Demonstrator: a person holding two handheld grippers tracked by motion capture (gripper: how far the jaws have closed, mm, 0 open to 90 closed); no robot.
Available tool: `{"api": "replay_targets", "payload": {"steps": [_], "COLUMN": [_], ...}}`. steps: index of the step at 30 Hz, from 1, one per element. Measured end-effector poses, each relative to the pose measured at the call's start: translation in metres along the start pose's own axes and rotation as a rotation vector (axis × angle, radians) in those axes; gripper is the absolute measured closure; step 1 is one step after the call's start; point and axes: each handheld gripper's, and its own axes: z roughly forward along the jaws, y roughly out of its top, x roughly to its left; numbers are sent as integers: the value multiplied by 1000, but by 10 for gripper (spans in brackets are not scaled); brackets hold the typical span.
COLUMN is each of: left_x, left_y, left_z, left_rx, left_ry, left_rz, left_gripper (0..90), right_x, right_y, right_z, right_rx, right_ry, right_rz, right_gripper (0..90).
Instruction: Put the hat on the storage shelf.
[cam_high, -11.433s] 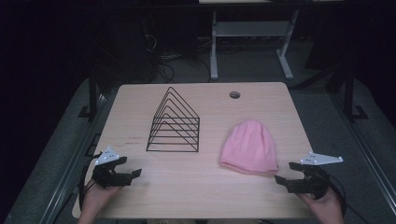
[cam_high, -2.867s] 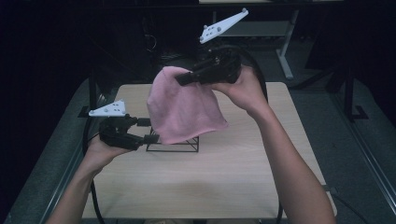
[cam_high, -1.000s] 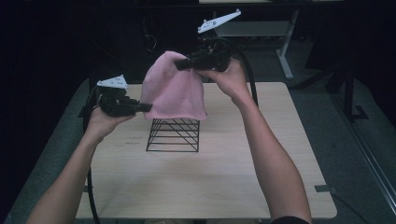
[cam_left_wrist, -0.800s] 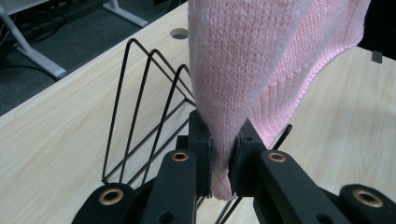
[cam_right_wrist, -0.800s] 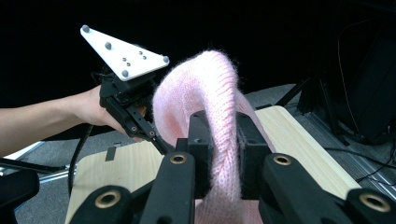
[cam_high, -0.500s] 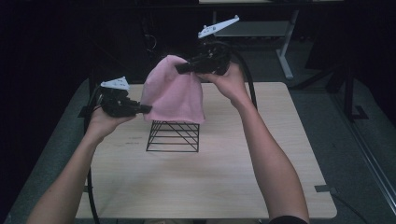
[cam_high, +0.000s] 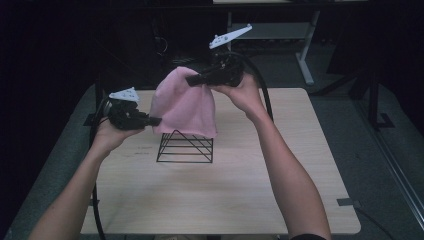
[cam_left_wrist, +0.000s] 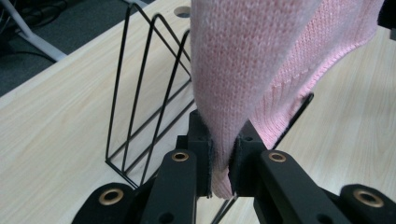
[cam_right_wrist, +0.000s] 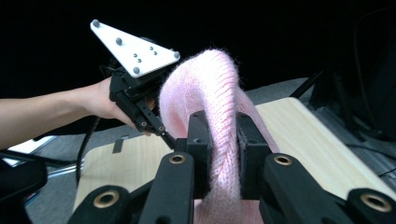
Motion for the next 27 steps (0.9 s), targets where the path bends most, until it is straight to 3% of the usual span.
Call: {"api": "replay_targets", "payload": {"steps": [10, 27], "left_x": [-3, -3], "left_y": [-12, -35], "left_z": [1, 16], "left_rx": [7, 72], "left_ry": [5, 21], "left_rz": [6, 5], "left_gripper": [811, 811], "right_x": [6, 9], "right_y": [-8, -31], "right_z": [8, 28], "right_rx": [17, 63], "right_ry": [27, 82], "right_rz": [-10, -4], "right_gripper": [780, 768]}}
